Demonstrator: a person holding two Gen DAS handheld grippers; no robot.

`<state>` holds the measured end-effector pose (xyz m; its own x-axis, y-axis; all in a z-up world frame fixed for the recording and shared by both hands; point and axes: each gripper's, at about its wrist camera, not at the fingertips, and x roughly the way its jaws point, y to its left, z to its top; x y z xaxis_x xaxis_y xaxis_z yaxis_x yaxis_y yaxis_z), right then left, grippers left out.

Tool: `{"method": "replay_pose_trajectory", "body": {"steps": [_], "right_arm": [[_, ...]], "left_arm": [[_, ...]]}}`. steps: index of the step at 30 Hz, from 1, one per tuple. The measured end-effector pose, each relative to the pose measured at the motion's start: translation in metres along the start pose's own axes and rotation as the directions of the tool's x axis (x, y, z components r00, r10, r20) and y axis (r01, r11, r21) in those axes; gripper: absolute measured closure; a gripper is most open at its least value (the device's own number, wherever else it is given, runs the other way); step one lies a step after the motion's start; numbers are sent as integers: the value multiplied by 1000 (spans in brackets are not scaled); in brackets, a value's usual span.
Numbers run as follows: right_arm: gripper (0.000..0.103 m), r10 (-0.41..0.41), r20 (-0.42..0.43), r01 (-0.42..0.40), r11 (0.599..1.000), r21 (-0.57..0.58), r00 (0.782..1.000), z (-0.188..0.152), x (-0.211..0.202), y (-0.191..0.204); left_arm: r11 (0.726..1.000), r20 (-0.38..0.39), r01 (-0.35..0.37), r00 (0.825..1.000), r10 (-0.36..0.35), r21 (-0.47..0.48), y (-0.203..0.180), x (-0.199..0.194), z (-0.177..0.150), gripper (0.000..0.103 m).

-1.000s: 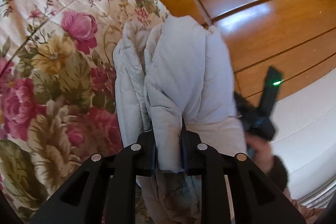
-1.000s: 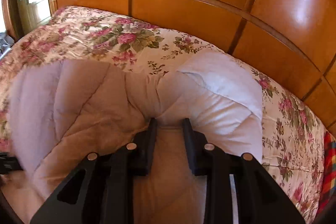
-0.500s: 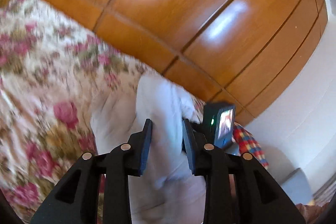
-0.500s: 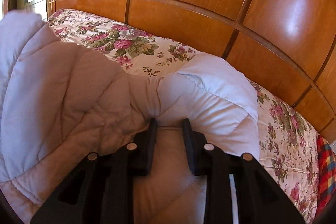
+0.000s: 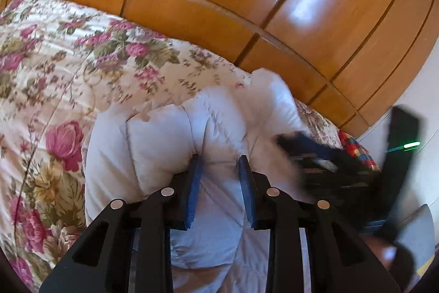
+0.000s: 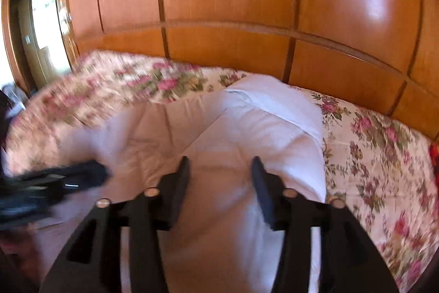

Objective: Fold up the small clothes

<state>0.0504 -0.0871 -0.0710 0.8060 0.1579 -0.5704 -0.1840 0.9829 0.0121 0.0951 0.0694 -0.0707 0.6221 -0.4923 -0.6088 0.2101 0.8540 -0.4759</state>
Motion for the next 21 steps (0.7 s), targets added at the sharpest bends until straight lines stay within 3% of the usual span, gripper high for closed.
{"method": "replay_pose_trajectory", "body": {"steps": [3,9,13,15,16,17,18,20,21], "right_arm": [[54,-36,-21,36,999,3,999,-9,-9,-6],[54,76,-59,-64,982,179,995,-26,15,-36],[53,59,-45,-52,989,135,997,-25,8,-31],[48,41,-35,-37,993,115,999,-26,-2,-28],[37,16,-28,-14,995,97,999,-27,-10,-24],[28,-3,-24,5,997,81,1000,-28,-16,-22],[27,-17,-21,19,998,66,1000,-30,-21,-19],[25,-43,-21,43,998,35,999,-33,-31,-15],[23,-56,-25,57,998,26,998,-35,-35,-13]], "left_arm": [[1000,8,18,1000,-18,-3,16,6,-8,75],[999,-14,52,999,-53,-8,27,29,-8,80],[999,-16,29,999,-28,24,20,24,-9,80],[999,-9,18,1000,-17,39,17,17,-10,80],[999,-1,13,1000,-13,42,14,11,-11,80],[999,5,0,1000,0,44,11,3,-13,77],[999,11,-5,1000,4,50,10,-1,-14,75],[997,25,7,1000,-8,74,4,-13,-18,53],[996,33,22,999,-25,89,0,-19,-22,47]]}}
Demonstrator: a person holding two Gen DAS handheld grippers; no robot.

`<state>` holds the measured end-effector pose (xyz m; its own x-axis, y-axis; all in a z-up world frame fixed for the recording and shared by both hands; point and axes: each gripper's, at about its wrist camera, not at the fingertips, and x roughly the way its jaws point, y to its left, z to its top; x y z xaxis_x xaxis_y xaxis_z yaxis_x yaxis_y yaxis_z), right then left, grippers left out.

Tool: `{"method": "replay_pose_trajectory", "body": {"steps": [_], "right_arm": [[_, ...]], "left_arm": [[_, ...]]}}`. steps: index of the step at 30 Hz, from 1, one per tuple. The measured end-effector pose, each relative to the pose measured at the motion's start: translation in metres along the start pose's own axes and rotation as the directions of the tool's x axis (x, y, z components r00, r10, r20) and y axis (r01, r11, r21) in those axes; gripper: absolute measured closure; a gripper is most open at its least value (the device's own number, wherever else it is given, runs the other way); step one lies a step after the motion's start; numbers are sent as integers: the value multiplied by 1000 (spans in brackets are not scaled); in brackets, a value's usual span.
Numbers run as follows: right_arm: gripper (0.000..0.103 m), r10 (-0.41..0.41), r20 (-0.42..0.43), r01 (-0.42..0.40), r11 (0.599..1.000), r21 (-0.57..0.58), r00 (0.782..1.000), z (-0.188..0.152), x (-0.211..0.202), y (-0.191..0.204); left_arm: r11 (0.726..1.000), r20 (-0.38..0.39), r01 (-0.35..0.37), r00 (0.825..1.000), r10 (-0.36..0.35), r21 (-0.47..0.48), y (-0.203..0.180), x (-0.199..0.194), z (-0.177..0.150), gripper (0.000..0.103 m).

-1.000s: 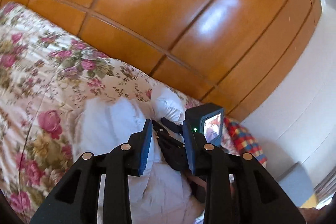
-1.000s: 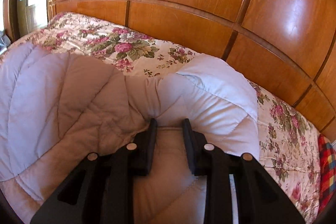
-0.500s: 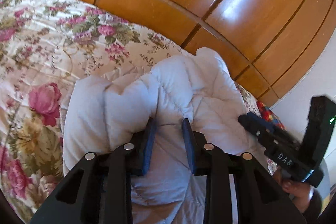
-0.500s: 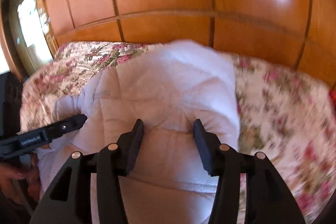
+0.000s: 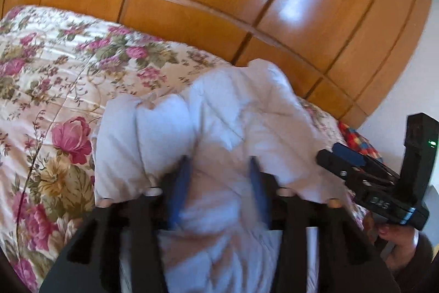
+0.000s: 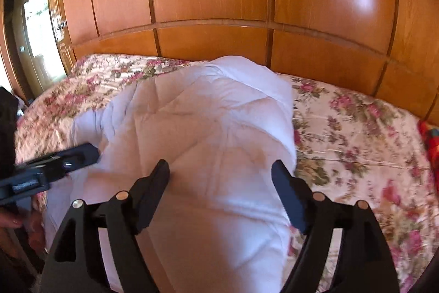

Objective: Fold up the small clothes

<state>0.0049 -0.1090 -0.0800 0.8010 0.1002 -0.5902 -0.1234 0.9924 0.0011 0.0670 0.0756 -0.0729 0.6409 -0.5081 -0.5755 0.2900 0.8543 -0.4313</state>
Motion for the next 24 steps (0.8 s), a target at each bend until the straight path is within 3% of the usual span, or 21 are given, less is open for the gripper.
{"method": "replay_pose_trajectory", "body": {"steps": [2,4,9,24], "right_arm": [[18,-19,-5,19,1000,-16,1000,-4,-7,2],[17,-30,-4,30,999,-29,1000,-7,-11,3],[15,-50,-1,49,997,-55,999,-13,-16,6],[7,-11,-15,11,1000,-18,1000,-21,-30,-1]], "left_arm": [[1000,6,-7,1000,6,25,-6,-8,-4,37],[998,10,-22,1000,22,56,-12,-13,-8,35],[994,17,-48,999,47,94,-18,-21,-16,35],[996,19,-68,998,67,56,-10,-38,-26,35]]}}
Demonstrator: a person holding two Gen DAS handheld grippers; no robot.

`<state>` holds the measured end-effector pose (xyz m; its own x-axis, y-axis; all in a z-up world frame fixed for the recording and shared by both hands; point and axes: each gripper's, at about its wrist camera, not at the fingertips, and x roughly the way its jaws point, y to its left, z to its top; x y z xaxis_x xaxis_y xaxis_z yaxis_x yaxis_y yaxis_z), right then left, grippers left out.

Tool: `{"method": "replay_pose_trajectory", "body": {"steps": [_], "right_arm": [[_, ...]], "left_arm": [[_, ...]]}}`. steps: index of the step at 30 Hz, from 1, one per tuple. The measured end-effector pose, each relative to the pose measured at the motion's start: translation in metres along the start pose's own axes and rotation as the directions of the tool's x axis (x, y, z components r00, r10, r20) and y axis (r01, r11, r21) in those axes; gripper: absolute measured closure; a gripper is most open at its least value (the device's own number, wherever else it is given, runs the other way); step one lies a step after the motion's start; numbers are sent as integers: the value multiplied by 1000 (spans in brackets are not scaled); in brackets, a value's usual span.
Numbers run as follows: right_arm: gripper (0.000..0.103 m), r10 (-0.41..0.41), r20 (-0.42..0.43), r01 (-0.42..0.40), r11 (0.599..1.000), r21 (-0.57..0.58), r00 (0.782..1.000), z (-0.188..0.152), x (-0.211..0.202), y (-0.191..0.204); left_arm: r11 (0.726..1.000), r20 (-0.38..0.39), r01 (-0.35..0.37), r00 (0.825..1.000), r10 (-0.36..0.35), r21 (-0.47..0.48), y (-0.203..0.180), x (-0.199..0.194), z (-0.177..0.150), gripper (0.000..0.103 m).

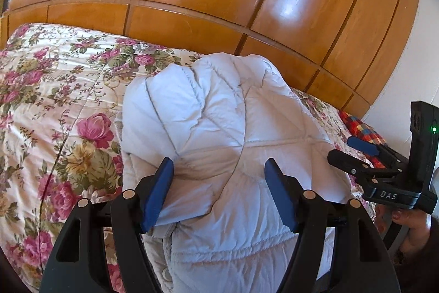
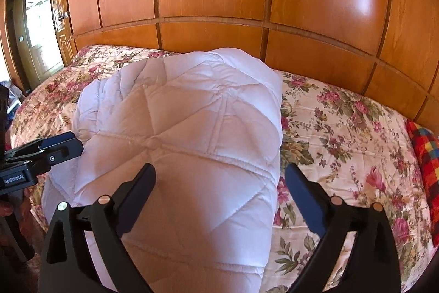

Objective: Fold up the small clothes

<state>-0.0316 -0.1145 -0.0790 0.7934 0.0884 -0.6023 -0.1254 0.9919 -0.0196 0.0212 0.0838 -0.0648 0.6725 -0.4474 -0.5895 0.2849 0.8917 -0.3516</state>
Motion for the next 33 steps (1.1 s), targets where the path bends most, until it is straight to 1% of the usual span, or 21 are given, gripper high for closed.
{"method": "replay_pose_trajectory", "body": {"steps": [4,5,7,11,14,17,19,21,23,24,25,26,27,28,29,30,31,32,33], "right_arm": [[4,66,-24,-64,995,81,998,-4,-4,-14],[3,74,-28,-71,993,99,997,-5,-5,-17],[3,95,-47,-87,986,141,994,-9,-5,-25],[2,151,-99,-124,963,239,984,-18,-1,-43],[2,234,-133,-180,928,327,963,-31,4,-55],[2,313,-153,-220,872,436,937,-47,11,-72],[2,357,-152,-244,838,487,922,-56,16,-78],[2,402,-143,-276,808,521,905,-61,21,-80],[2,457,-125,-316,763,564,881,-66,28,-84],[2,496,-112,-339,725,599,861,-70,33,-87],[2,528,-102,-358,692,627,843,-72,38,-88],[2,558,-94,-371,659,654,825,-75,43,-89],[3,583,-88,-381,630,677,808,-78,48,-88],[15,610,-75,-405,608,683,788,-78,50,-85],[24,618,-70,-418,607,676,783,-76,49,-85],[29,610,-75,-416,620,666,789,-72,47,-85],[39,610,-64,-426,621,658,790,-67,42,-89],[47,610,-44,-439,616,654,791,-64,37,-94],[49,607,-26,-448,613,651,794,-62,33,-100]], "left_arm": [[999,-22,19,1000,-20,-35,7,-3,0,34],[998,-25,34,999,-35,-53,10,-5,0,29],[994,-29,66,997,-69,-84,14,-7,-1,23],[992,-24,71,997,-74,-103,19,-14,-3,23],[988,-26,76,996,-80,-133,26,-18,-6,22],[981,-32,59,997,-66,-185,39,-21,-14,17],[968,-55,87,993,-102,-235,49,-16,-21,17],[950,-88,119,985,-150,-288,58,-7,-28,17],[913,-96,174,970,-224,-370,68,3,-37,17],[896,-102,193,962,-252,-399,71,8,-40,17],[864,-107,231,945,-308,-447,75,14,-45,17],[844,-109,255,933,-343,-472,76,19,-48,17],[833,-114,270,924,-365,-483,74,23,-52,17],[836,-114,273,923,-367,-475,71,24,-53,17],[843,-116,281,922,-370,-458,66,24,-53,17],[846,-123,291,917,-380,-447,61,24,-54,17],[849,-132,293,914,-385,-440,57,24,-54,17],[849,-138,300,909,-392,-436,54,25,-54,18],[845,-141,311,903,-405,-434,51,26,-55,19]]}}
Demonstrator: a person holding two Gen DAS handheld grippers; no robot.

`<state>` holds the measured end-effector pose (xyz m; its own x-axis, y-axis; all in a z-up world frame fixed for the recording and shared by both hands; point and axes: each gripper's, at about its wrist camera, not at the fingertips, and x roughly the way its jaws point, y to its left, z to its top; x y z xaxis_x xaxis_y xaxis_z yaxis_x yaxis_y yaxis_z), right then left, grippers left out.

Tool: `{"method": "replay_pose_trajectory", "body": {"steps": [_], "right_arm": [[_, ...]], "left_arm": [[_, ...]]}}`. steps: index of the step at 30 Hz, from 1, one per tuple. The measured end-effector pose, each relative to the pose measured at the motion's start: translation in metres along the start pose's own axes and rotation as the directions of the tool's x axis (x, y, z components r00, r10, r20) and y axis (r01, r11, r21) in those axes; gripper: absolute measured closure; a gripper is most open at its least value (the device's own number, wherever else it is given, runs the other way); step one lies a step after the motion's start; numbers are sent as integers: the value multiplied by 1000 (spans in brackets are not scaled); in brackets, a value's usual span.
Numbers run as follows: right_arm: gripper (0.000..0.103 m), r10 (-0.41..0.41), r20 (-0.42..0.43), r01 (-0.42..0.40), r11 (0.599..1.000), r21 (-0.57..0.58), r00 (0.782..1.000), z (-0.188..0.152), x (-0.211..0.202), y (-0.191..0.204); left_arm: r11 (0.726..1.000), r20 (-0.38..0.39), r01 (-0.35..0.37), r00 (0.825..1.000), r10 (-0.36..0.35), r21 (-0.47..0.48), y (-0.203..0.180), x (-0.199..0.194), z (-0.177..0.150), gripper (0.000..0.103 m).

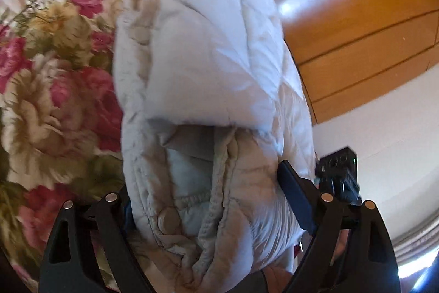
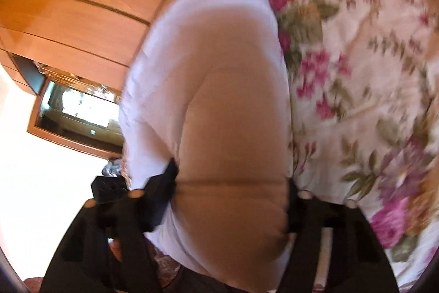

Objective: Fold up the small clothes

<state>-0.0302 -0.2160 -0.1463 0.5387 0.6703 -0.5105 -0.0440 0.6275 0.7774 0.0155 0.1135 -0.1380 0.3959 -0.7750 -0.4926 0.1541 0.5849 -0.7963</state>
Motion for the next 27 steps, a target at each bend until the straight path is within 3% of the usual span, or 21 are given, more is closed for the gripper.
{"method": "replay_pose_trajectory", "body": {"steps": [4,8,12,19,27], "right_arm": [[45,-40,-20,40,999,-7,999,1,-5,-6],[17,-75,-38,74,997,-11,996,-7,1,-12],[12,-93,-26,93,995,-35,995,-9,-9,-12],[2,-89,8,89,996,-19,996,23,-20,-2],[2,-37,-51,38,999,8,998,61,13,-14]], "left_arm": [[999,-26,30,999,-30,14,-3,10,-9,19],[999,-20,38,999,-38,14,-3,8,-8,18],[998,10,50,999,-50,-32,4,-6,4,18],[999,60,25,998,-23,-43,6,-16,32,10],[992,17,75,997,-74,-104,13,0,63,7]]}}
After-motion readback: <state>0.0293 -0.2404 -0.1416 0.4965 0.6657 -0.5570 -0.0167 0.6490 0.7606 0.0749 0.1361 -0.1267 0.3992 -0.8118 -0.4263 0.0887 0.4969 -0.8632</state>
